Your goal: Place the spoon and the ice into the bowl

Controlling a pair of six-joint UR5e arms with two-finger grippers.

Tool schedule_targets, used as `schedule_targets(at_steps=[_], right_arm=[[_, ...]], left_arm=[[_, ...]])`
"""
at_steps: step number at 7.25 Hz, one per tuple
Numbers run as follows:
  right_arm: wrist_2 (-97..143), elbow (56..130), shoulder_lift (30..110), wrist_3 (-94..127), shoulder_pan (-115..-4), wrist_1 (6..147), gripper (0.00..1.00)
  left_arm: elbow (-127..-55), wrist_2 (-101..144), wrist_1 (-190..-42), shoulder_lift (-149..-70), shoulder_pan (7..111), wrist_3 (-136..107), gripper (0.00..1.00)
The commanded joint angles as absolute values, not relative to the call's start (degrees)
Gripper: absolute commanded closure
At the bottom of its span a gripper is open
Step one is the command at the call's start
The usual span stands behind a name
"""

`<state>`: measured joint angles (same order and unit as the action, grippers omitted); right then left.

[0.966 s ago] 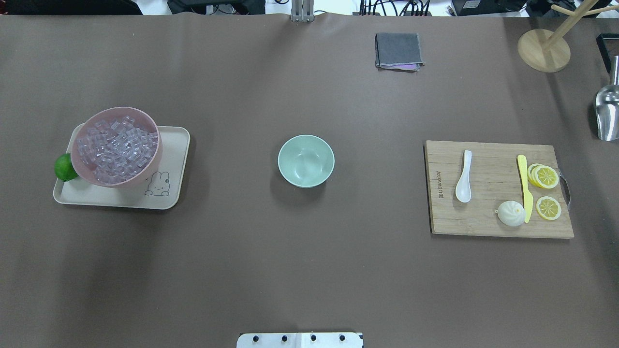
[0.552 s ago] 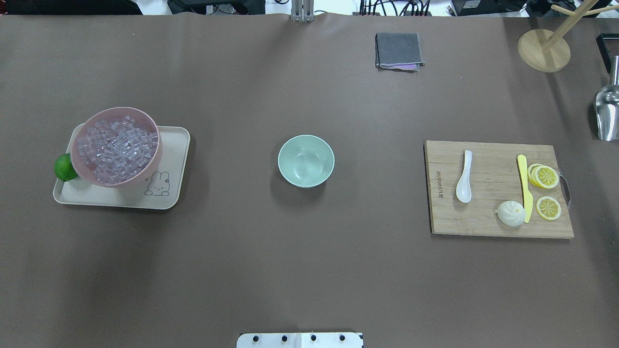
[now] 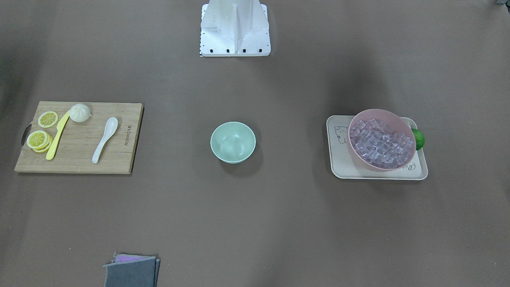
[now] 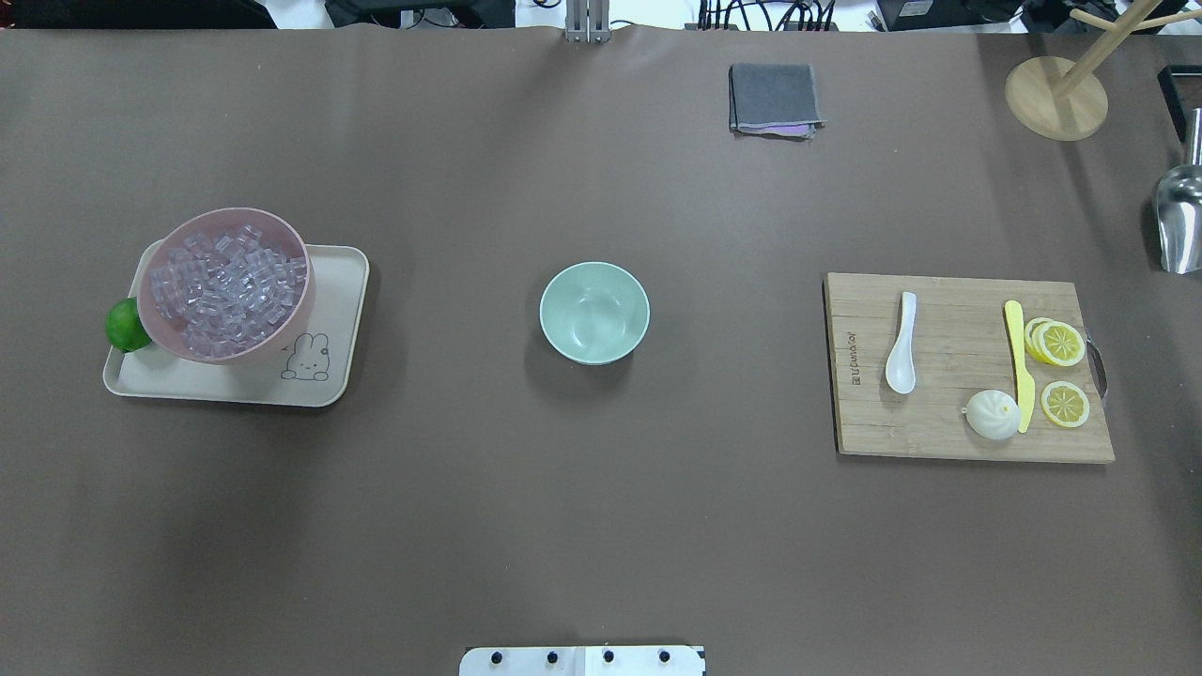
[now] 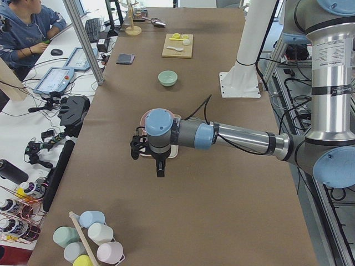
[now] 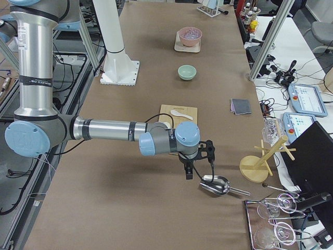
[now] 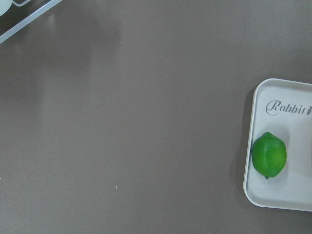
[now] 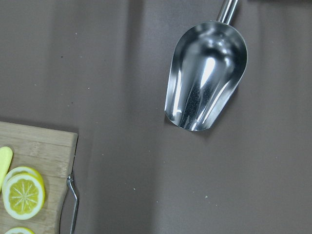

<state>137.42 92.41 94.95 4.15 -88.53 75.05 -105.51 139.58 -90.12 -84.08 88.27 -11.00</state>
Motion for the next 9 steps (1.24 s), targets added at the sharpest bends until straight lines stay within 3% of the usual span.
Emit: schedule_targets(at_steps=[1,6,9], right_arm=[[139.3,92.4,95.9,4.5,-88.5,71.1,0.00],[146.1,93.2,95.0,10.8,-88.3,70.6,0.00],[144.1,94.7,93.8,20.3,-83.8,64.7,0.00]], left_arm=[[-105.8,139.6,-94.2,-83.6,88.3,-11.2,0.02],[-106.2,139.7,-95.7,-83.7,88.2,-11.4,0.02],[-106.3,139.0,-103.9,-85.2,83.8,-25.5,0.03]])
